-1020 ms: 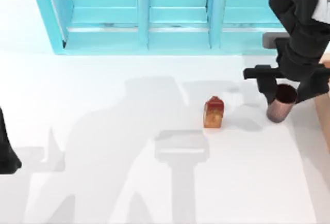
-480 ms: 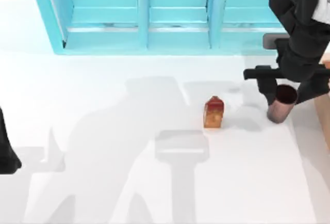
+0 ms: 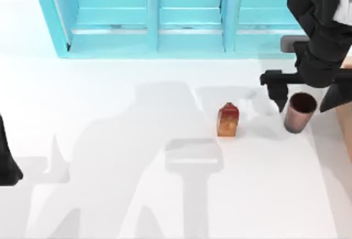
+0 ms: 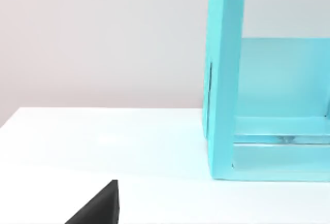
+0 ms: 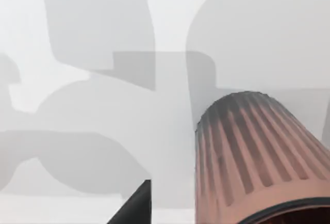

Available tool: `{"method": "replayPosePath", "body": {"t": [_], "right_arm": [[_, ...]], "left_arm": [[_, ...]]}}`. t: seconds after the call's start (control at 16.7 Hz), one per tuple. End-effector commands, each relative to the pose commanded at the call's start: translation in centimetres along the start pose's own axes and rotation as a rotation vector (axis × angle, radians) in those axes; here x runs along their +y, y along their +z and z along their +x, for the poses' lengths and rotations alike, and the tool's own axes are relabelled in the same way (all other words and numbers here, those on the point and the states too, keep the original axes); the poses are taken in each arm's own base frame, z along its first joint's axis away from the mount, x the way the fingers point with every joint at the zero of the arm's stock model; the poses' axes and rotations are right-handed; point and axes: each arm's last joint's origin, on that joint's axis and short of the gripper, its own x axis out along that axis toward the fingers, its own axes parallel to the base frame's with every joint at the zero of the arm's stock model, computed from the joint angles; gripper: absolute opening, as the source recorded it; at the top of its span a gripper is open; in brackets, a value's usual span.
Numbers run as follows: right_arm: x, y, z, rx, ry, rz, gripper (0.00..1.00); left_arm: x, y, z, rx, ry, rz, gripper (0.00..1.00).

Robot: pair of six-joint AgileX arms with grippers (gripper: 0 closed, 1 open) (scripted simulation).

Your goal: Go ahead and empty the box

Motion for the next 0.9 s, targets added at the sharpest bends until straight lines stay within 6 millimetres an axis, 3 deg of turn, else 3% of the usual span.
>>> {"method": "replayPosePath", "body": {"t": [0.6, 0.9], "right_arm": [[0.4, 0.0, -0.3, 0.002, 0.003, -0.009, 1.0], [1.0, 0.2, -4.3, -0.002, 0.008, -0.017, 1.0]], "left_arm": [[0.0, 0.0, 0.0, 0.0, 0.0, 0.0, 1.0], [0.0, 0.0, 0.0, 0.0, 0.0, 0.0, 1.0]]}}
